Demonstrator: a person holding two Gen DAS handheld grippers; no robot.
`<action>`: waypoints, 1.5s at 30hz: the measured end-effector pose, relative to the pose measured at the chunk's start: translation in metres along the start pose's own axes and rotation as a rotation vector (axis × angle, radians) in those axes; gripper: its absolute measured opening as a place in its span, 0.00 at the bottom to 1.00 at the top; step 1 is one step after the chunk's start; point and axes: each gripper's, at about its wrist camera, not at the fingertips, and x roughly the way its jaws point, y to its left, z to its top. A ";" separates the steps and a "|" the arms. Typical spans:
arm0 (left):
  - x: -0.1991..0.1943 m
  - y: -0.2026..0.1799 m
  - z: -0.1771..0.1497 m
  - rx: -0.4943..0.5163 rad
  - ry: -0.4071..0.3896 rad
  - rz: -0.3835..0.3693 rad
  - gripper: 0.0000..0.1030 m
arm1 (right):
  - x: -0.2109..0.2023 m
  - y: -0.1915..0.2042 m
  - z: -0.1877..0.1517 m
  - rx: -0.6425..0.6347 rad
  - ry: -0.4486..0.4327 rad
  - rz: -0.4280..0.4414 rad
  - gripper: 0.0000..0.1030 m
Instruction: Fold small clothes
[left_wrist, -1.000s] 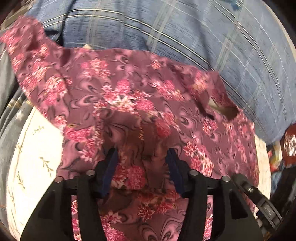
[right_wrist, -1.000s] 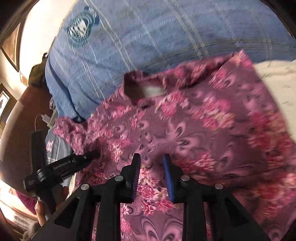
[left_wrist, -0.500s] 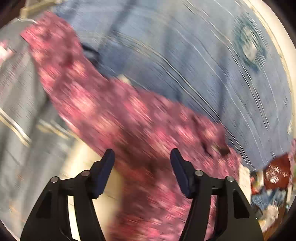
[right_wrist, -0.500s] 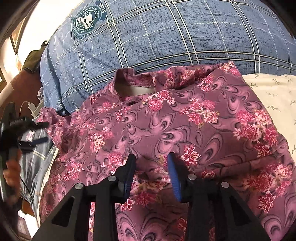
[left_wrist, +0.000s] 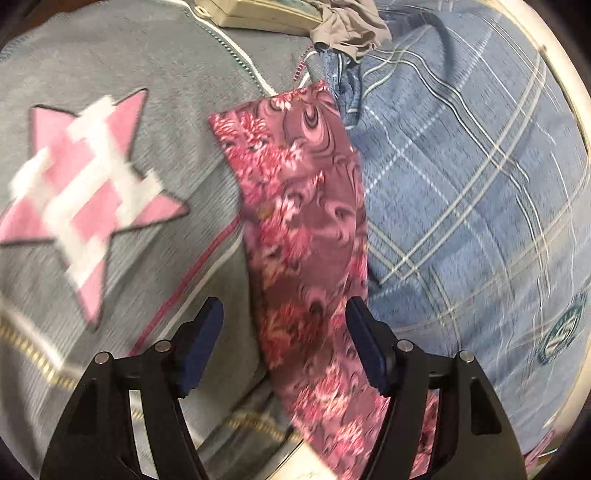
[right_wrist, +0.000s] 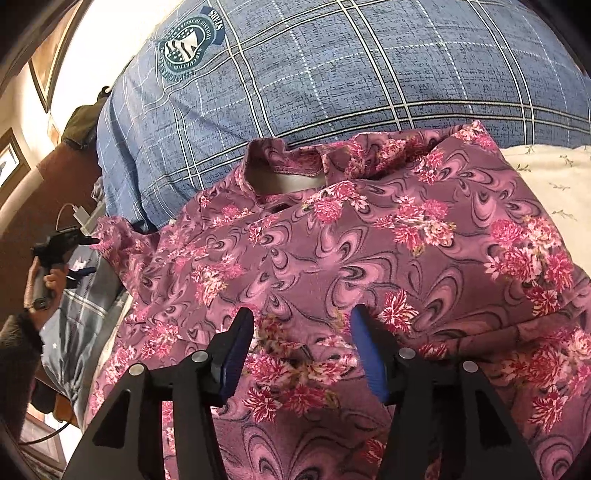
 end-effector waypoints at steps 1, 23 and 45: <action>0.004 0.001 0.003 -0.005 -0.002 -0.002 0.66 | 0.000 -0.001 0.000 0.005 -0.001 0.006 0.55; -0.045 -0.014 -0.010 0.106 -0.124 -0.082 0.03 | -0.001 -0.012 0.000 0.057 -0.018 0.080 0.56; 0.015 -0.179 -0.287 0.359 0.273 -0.274 0.03 | -0.005 -0.019 -0.002 0.086 -0.028 0.117 0.55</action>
